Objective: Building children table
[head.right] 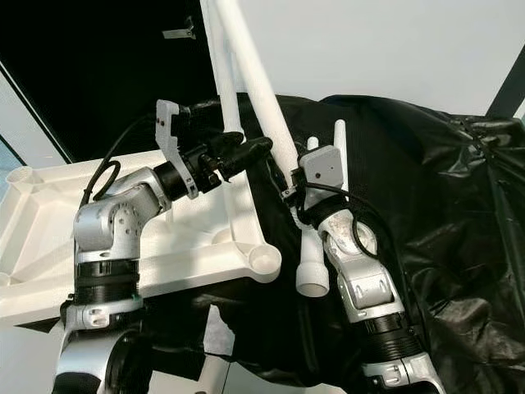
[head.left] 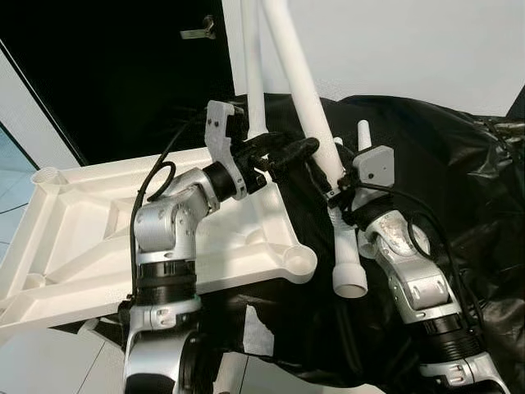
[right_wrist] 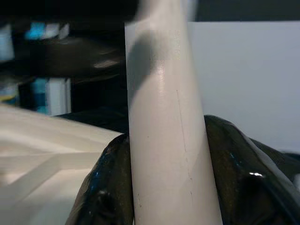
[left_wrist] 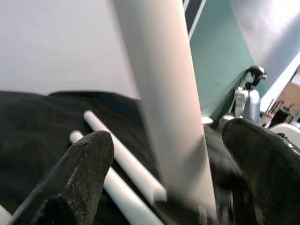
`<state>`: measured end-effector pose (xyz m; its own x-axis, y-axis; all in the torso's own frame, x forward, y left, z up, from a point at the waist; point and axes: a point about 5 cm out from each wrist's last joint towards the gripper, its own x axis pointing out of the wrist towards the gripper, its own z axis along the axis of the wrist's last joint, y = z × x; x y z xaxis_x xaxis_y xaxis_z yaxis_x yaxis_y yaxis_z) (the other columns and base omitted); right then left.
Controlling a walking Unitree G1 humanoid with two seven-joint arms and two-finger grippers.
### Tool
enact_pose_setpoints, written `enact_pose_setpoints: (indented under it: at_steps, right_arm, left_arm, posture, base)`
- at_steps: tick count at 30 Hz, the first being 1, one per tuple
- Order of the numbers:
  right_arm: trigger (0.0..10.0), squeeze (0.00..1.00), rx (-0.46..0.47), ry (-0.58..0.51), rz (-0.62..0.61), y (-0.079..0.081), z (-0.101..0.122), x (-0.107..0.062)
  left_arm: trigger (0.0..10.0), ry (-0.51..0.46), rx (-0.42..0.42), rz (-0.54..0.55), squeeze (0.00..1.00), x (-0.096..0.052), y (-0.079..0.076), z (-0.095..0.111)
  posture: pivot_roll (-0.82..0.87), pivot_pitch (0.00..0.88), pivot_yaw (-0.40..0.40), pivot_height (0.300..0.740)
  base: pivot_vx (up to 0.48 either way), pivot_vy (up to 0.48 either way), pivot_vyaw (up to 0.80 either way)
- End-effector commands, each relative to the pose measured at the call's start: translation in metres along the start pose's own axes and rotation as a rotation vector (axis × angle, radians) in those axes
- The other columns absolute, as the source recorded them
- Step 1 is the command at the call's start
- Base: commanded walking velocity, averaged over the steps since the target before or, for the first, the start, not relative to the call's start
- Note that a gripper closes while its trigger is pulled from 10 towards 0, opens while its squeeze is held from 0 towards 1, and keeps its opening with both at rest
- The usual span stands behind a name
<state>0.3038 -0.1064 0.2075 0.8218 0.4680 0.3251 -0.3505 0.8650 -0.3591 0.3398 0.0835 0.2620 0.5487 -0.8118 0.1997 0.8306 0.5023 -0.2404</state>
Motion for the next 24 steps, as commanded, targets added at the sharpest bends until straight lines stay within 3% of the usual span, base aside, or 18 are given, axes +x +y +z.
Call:
enact_pose_setpoints:
  at_steps: [1, 7, 10, 15, 24]
  right_arm:
    - [10.0, 0.0, -0.014, -0.029, 0.025, 0.004, 0.004, 0.003]
    - [10.0, 0.0, -0.04, -0.054, 0.074, 0.016, 0.002, 0.003]
    - [10.0, 0.0, -0.042, -0.055, 0.075, 0.016, 0.001, 0.003]
    - [10.0, 0.0, -0.047, -0.049, 0.083, 0.021, -0.004, -0.002]
    - [10.0, 0.0, -0.063, -0.052, 0.087, 0.024, -0.005, -0.002]
  left_arm:
    - [10.0, 0.005, -0.028, 0.0, 0.0, 0.002, 0.001, -0.003]
    - [10.0, 0.01, -0.053, 0.087, 0.0, 0.01, 0.021, 0.014]
    - [10.0, 0.011, -0.054, 0.088, 0.0, 0.01, 0.022, 0.016]
    - [10.0, -0.013, -0.076, 0.13, 0.0, 0.008, 0.036, 0.038]
    - [10.0, -0.013, -0.072, 0.114, 0.0, 0.011, 0.036, 0.046]
  posture:
    - [-0.03, 0.0, 0.055, 0.74]
    - [-0.03, 0.0, 0.068, 0.74]
    - [-0.03, 0.0, 0.068, 0.74]
    - [-0.03, 0.0, 0.083, 0.74]
    - [-0.03, 0.0, 0.092, 0.74]
  base:
    - [0.0, 0.0, 0.0]
    - [0.0, 0.0, 0.0]
    - [0.0, 0.0, 0.0]
    - [0.0, 0.0, 0.0]
    - [0.0, 0.0, 0.0]
